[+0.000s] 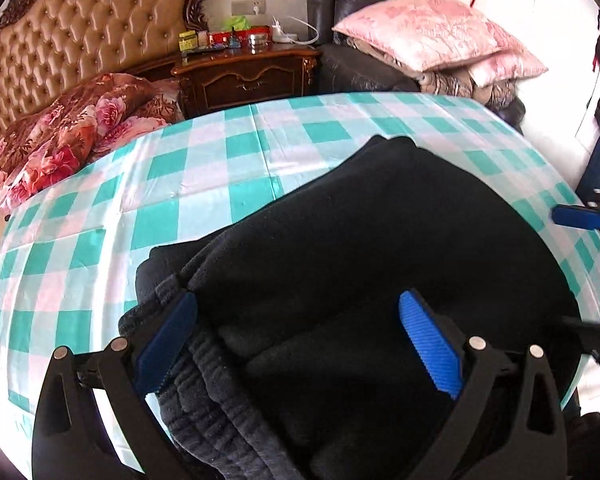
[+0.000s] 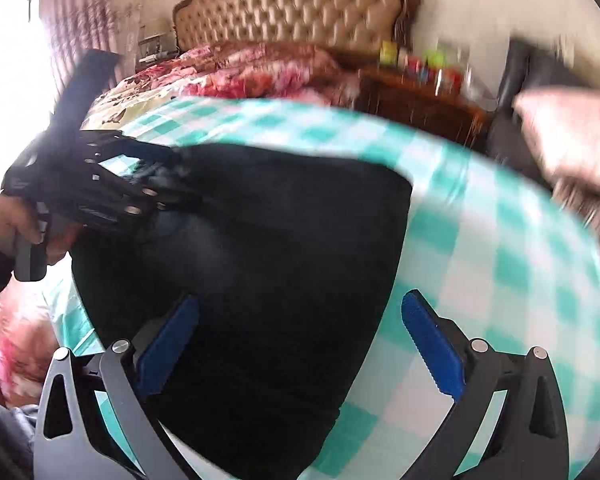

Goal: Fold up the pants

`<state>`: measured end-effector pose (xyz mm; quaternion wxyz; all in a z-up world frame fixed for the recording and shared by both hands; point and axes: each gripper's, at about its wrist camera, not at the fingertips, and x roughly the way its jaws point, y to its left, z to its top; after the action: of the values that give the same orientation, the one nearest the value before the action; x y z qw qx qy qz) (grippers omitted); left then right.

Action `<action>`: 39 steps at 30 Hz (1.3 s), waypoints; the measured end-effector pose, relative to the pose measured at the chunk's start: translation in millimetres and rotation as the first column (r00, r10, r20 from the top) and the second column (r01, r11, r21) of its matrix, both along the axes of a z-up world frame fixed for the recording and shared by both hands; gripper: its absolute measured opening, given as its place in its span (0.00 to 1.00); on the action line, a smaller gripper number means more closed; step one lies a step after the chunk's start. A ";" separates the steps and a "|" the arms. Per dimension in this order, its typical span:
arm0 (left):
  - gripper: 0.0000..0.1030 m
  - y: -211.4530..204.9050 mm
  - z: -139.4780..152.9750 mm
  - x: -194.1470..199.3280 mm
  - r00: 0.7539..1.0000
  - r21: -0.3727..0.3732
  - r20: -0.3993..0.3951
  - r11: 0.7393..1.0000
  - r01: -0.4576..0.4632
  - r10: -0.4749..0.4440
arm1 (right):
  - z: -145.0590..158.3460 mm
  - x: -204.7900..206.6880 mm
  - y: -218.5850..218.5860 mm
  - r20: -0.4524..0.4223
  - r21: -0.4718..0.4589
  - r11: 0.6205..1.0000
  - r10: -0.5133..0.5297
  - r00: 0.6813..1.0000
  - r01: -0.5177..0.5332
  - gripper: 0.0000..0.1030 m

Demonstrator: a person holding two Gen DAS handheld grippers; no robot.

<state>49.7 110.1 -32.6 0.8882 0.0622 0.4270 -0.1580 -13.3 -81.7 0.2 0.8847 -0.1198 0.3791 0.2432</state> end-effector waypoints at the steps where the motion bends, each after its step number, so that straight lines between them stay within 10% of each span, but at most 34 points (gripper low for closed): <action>1: 0.98 1.2 -1.3 1.9 1.000 -0.015 0.018 1.000 -0.016 0.017 | -0.6 -4.1 4.2 0.005 0.010 1.000 0.015 1.000 -0.015 0.95; 4: 0.98 -2.9 -1.4 10.2 0.998 -0.016 0.047 0.999 -0.036 0.037 | -31.2 -8.7 26.7 0.015 -0.127 0.991 0.053 0.998 -0.051 0.95; 19: 0.98 -52.4 0.3 76.4 0.999 0.026 0.053 1.000 0.012 -0.013 | -16.1 33.2 -41.5 0.027 -0.043 0.976 -0.211 0.977 0.212 0.95; 39: 0.98 -44.0 10.6 55.6 0.991 0.065 0.096 0.993 -0.101 0.095 | -37.8 37.1 -39.2 -0.065 -0.083 0.984 -0.166 0.984 0.160 0.96</action>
<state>105.3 66.1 -21.9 0.9110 0.0792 0.3932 -0.0963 23.8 -120.9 -37.6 0.8823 -0.1136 0.4281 0.1592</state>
